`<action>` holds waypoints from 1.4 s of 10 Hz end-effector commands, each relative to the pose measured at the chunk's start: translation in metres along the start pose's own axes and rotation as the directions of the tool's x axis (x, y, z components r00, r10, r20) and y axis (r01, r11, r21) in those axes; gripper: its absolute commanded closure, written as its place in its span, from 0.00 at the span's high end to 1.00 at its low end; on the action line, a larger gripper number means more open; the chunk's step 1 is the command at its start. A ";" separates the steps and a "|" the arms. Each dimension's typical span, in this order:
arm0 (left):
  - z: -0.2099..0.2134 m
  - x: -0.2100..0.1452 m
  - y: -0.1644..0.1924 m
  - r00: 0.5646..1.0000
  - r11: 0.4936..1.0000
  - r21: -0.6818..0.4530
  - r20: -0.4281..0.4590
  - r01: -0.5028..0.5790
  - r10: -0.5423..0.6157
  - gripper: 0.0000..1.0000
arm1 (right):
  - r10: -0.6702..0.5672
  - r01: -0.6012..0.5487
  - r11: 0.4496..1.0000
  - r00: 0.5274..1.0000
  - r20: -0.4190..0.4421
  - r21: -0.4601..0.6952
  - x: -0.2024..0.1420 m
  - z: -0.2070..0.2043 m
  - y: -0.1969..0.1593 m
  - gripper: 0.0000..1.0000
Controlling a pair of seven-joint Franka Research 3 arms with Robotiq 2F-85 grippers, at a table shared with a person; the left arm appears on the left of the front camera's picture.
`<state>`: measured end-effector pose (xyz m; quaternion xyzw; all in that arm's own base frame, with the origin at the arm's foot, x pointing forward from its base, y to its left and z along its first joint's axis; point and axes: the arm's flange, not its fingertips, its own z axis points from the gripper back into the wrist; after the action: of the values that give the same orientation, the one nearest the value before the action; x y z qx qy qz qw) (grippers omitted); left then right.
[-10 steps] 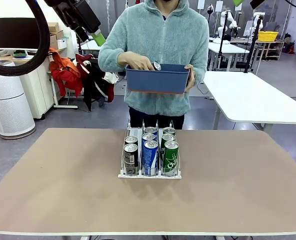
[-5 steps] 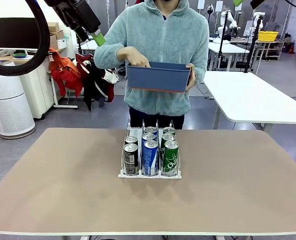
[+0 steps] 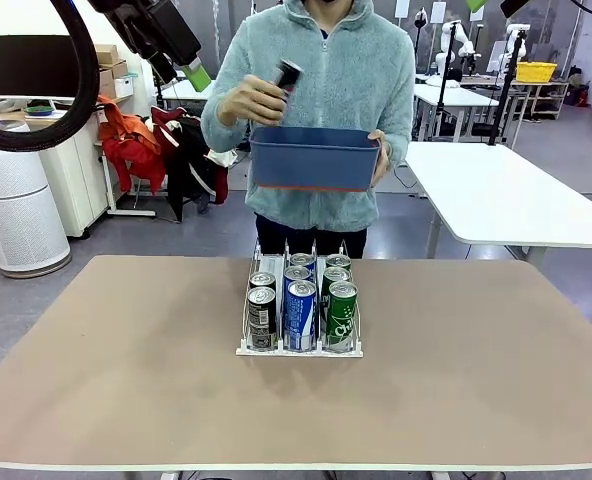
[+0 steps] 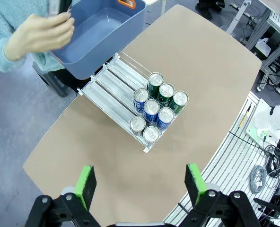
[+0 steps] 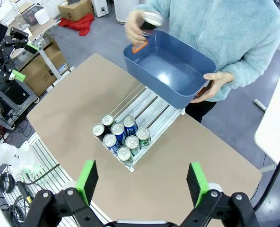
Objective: Fill the beverage cans into the dispenser.
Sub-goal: Pick up the Pepsi coke handed by the human.
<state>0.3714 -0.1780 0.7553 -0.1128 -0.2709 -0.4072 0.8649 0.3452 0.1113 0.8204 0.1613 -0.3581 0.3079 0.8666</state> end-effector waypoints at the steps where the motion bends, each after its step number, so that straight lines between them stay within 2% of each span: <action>1: 0.000 -0.001 0.001 1.000 1.000 -0.002 -0.002 0.000 0.000 1.00 | 0.000 0.000 1.000 1.000 0.005 -0.002 0.000 0.000 0.001 1.00; 10: 0.000 0.000 0.000 1.000 1.000 0.000 0.000 0.000 0.000 1.00 | 0.000 0.000 1.000 1.000 0.005 -0.002 0.000 0.000 0.001 1.00; 12: 0.005 -0.006 -0.004 1.000 0.999 0.031 0.019 0.007 -0.008 1.00 | 0.000 0.000 1.000 1.000 0.005 -0.002 0.000 0.000 0.001 1.00; 14: 0.002 -0.012 0.014 0.998 0.999 0.016 0.056 0.034 -0.035 1.00 | 0.000 0.000 1.000 1.000 0.005 -0.002 0.000 0.000 0.001 1.00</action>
<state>0.3709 -0.1700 0.7608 -0.1096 -0.2859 -0.4069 0.8606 0.3451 0.1113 0.8205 0.1613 -0.3582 0.3079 0.8665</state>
